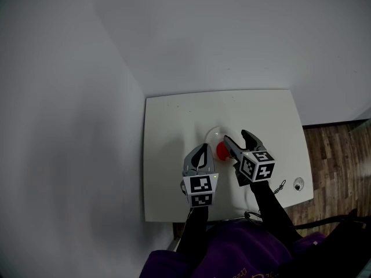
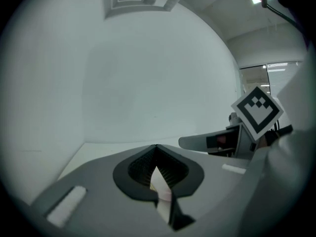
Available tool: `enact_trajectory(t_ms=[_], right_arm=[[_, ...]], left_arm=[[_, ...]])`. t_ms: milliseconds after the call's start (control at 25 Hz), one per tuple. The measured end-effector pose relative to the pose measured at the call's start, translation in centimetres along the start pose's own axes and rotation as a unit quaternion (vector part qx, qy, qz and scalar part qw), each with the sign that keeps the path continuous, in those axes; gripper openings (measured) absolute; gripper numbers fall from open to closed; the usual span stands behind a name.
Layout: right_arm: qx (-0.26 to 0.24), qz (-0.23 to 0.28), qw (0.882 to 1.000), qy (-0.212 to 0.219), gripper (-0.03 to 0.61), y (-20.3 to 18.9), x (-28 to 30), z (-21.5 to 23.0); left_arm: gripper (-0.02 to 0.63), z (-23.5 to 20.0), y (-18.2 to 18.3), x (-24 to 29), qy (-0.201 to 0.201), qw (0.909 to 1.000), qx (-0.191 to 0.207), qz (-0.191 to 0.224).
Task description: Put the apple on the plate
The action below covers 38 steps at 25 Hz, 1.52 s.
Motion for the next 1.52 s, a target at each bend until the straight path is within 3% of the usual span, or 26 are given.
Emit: enact_trajectory(t_ms=[80,120,160,200,240,520,880,1520], right_arm=[[-0.001,0.03,1.0,0.003,0.329,2.0,-0.3,-0.1],[-0.006,0.046,0.999,-0.002,0.287,3.1,-0.4,-0.2],[-0.014,0.063,0.998,-0.01,0.197,4.1,-0.8,-0.2],[-0.022,0.08,0.996,-0.017,0.065,5.1,-1.2,-0.4],[-0.029,0.094,0.995,-0.021,0.031,6.0,-1.6,-0.6],[-0.067,0.141,0.988,-0.005,0.011,9.5,-3.6,-3.2],[-0.08,0.137,0.987,-0.006,0.011,9.6,-3.7,-3.5],[-0.088,0.13,0.987,-0.006,0.011,9.3,-3.7,-3.6]], left_arm=[[0.008,-0.5,0.5,0.2,0.006,1.0,-0.001,0.007],[0.008,-0.7,0.8,0.3,0.009,0.9999,-0.003,0.011],[0.008,-1.0,1.1,0.3,0.011,0.9998,-0.004,0.016],[0.008,-1.2,1.5,0.2,0.013,0.9997,-0.007,0.022],[0.008,-1.3,1.9,0.0,0.014,0.9995,-0.008,0.027],[0.008,-1.9,4.5,-1.3,0.023,0.9975,-0.005,0.067],[0.008,-2.0,5.4,-1.6,0.026,0.9971,0.012,0.07],[0.008,-1.6,5.5,-1.6,0.015,0.9966,0.008,0.08]])
Point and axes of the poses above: the fingertips, and each gripper's own axes: x forward along the fingers, z to its right, y out of its top, the point moved 2 cm from there along -x, backward along the fingers, and after that the axes turned 8 degrees about x, right-handed, at the moved point
